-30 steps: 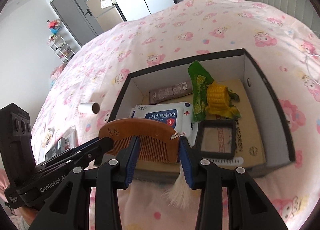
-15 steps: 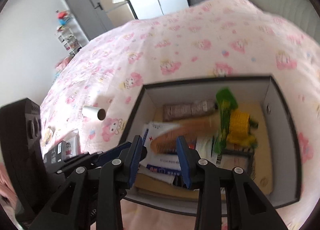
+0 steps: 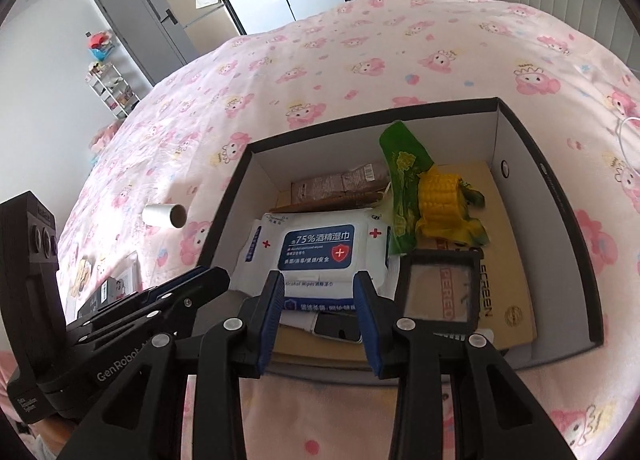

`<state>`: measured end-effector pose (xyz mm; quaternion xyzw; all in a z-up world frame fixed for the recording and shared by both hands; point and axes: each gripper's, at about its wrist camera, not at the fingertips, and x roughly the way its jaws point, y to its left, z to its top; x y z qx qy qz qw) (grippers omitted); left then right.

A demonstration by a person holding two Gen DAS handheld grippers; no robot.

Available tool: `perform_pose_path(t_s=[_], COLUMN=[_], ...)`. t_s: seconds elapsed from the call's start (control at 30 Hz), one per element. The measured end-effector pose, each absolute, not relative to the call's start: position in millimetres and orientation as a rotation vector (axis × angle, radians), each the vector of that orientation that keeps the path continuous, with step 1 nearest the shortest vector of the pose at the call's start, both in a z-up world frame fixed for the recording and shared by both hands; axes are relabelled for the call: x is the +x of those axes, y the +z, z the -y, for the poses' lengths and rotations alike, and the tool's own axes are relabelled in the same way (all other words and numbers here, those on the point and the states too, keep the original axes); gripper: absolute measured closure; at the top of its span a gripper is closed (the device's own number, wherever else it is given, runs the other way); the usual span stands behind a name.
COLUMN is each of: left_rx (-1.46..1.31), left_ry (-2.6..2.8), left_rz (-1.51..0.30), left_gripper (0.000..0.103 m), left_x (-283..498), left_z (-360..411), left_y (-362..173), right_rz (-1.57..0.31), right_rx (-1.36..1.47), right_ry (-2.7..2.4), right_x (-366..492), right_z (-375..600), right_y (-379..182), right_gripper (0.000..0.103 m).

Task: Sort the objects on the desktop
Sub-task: 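Open the left tool and withdraw it from the box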

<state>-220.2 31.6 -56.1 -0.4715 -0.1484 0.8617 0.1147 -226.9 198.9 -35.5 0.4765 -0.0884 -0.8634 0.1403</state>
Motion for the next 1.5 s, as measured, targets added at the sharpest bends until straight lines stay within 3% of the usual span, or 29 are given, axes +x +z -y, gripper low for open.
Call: perform_pose_path(t_s=[0.27, 0.4, 1.0, 1.5], left_rx=[-1.323, -1.284, -1.181, -1.231], left_ry=[2.606, 2.654, 2.894, 2.955], left_rz=[0.371, 0.36, 0.243, 0.296], left_gripper=[0.08, 0.068, 0.067, 0.066], left_x=[-187.2, -167.2, -60.1, -6.2], left_z=[-19.3, -6.7, 45.5, 86.4], left_y=[-30.8, -17.1, 21.2, 3.1], right_rz=[0.167, 0.14, 0.118, 0.024], right_rx=[1.311, 1.278, 1.191, 1.184], right_ry=[-2.557, -2.56, -2.543, -2.509], right_x=[-193.5, -173.2, -85.4, -37.9], right_z=[-178.1, -160.5, -101.2, -58.0], right_y=[-12.3, -2.0, 16.6, 6.2], right_gripper=[0.069, 0.068, 0.066, 0.066])
